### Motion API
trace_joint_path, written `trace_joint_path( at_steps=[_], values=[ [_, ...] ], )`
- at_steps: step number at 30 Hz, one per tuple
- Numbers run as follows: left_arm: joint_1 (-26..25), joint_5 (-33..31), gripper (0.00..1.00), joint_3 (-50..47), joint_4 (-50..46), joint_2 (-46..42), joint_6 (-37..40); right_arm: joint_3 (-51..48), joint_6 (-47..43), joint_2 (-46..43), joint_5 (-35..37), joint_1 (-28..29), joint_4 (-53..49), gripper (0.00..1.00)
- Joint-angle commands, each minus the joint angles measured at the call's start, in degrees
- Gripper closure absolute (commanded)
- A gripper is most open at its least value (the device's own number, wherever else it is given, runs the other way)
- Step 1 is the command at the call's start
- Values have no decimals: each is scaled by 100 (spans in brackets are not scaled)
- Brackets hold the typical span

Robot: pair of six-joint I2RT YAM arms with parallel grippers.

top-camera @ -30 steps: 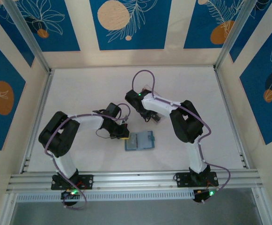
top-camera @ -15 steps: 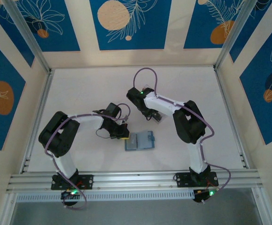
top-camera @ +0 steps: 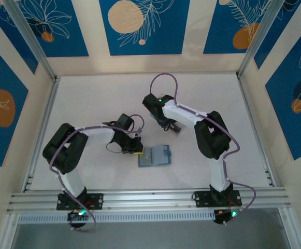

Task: Put the credit cards into the card holder
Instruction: Pick up the credit card from the storage box.

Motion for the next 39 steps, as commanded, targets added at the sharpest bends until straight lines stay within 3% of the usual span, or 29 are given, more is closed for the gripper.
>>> trace_joint_path(
  at_steps=[1, 5, 9, 12, 39],
  values=[
    [109, -314, 100, -127, -262, 85, 43, -16, -57, -211, -141, -36, 2, 80],
    [117, -313, 100, -141, -251, 73, 47, -13, -104, -202, -269, -53, -14, 79],
    [117, -322, 100, -147, -264, 59, 41, -24, -146, -153, -238, -62, -7, 64],
    [117, -315, 100, -153, -255, 68, 46, -42, -143, -46, -253, -71, 2, 60],
    [149, -336, 100, -176, -276, 33, 46, -262, -64, 258, -43, -202, 173, 60]
  ],
)
